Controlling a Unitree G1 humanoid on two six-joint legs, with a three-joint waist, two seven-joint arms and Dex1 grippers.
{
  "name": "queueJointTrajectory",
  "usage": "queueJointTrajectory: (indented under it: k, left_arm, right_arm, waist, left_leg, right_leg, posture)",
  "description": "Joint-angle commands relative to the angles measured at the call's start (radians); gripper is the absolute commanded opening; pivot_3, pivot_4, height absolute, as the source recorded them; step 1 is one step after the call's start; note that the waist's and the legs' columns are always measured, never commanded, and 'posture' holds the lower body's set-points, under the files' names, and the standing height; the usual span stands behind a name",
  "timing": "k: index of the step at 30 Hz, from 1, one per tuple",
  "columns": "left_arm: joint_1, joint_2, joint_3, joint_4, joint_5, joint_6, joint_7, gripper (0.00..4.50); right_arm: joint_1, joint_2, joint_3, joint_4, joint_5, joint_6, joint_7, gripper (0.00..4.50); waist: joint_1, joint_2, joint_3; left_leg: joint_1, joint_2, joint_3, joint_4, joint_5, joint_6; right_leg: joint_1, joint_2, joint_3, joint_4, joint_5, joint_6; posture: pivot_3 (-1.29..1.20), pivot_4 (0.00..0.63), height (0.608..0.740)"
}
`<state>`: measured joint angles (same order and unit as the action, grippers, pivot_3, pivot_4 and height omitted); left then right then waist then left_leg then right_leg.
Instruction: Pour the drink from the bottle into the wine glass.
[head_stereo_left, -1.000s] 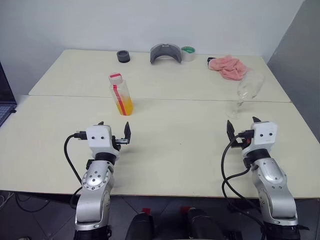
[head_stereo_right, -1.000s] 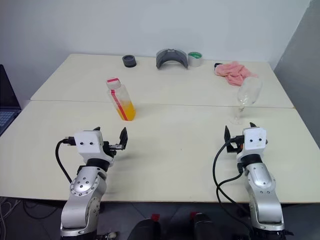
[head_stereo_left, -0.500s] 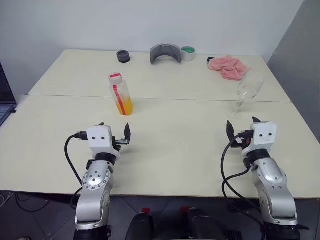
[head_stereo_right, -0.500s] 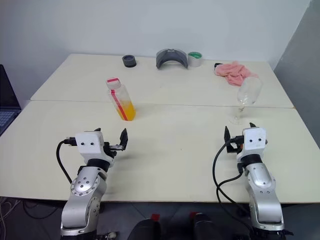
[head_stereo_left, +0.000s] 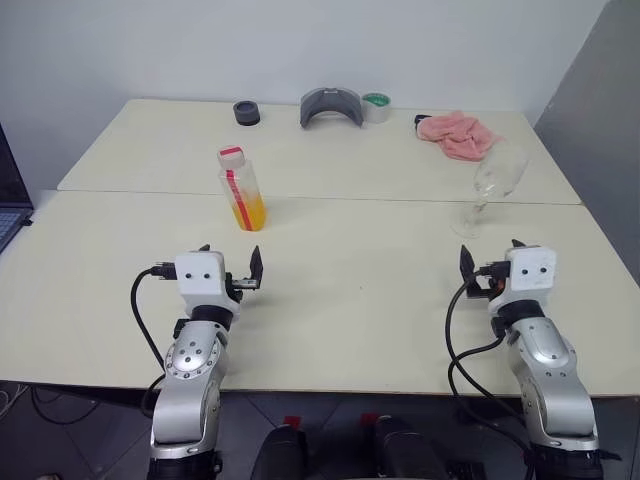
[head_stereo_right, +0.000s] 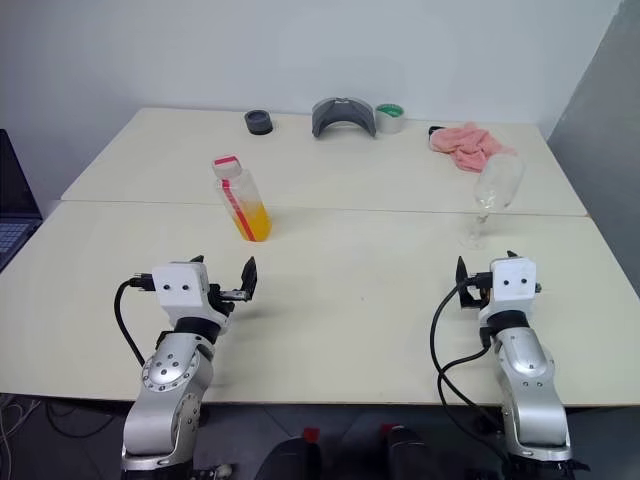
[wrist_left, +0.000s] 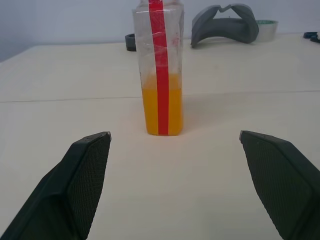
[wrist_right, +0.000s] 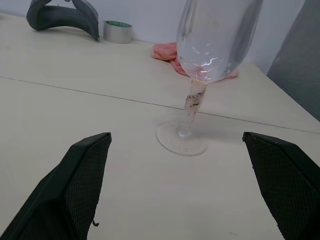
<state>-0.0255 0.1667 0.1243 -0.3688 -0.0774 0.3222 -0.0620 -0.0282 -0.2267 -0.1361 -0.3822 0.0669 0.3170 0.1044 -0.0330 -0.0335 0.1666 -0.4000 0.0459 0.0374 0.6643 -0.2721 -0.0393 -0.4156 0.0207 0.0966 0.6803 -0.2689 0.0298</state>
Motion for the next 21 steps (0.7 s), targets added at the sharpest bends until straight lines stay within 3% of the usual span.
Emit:
queueJointTrajectory:
  k: [1,9,15,21]
  left_arm:
    - [-0.049,0.021,0.016,0.029,-0.005,-0.010,-0.016,4.47]
    - [-0.229,0.049,0.057,0.223,-0.060,-0.016,-0.055,4.47]
    - [-0.306,0.060,0.058,0.311,-0.050,-0.051,-0.054,4.47]
    - [-0.314,0.057,0.049,0.317,-0.049,-0.053,-0.058,4.47]
  right_arm:
    - [-0.038,-0.016,0.006,-0.059,0.108,0.037,0.100,4.50]
    - [-0.168,-0.163,0.011,-0.094,0.411,0.192,0.410,4.50]
    - [-0.277,-0.197,0.005,-0.133,0.608,0.321,0.478,4.50]
    - [-0.329,-0.232,0.014,-0.151,0.691,0.384,0.492,4.50]
  waist:
    - [0.000,0.000,0.000]
    - [0.000,0.000,0.000]
    - [0.000,0.000,0.000]
    - [0.001,0.000,0.000]
  left_leg:
    - [0.000,0.000,0.000,0.000,0.000,0.000]
    - [0.000,-0.001,-0.002,0.001,0.000,0.000]
    - [0.000,-0.001,-0.003,0.001,0.000,0.000]
    - [-0.001,-0.001,-0.004,0.001,0.000,0.000]
  right_leg:
    - [0.000,0.000,0.000,0.000,0.000,0.000]
    - [0.002,0.000,-0.002,-0.001,0.000,0.000]
    - [0.002,0.000,-0.002,0.000,0.000,0.000]
    - [0.002,0.000,-0.002,-0.001,0.000,0.000]
  posture:
    - [0.00,0.150,0.740]
    - [0.00,0.150,0.740]
    - [0.00,0.150,0.740]
    - [0.00,0.150,0.740]
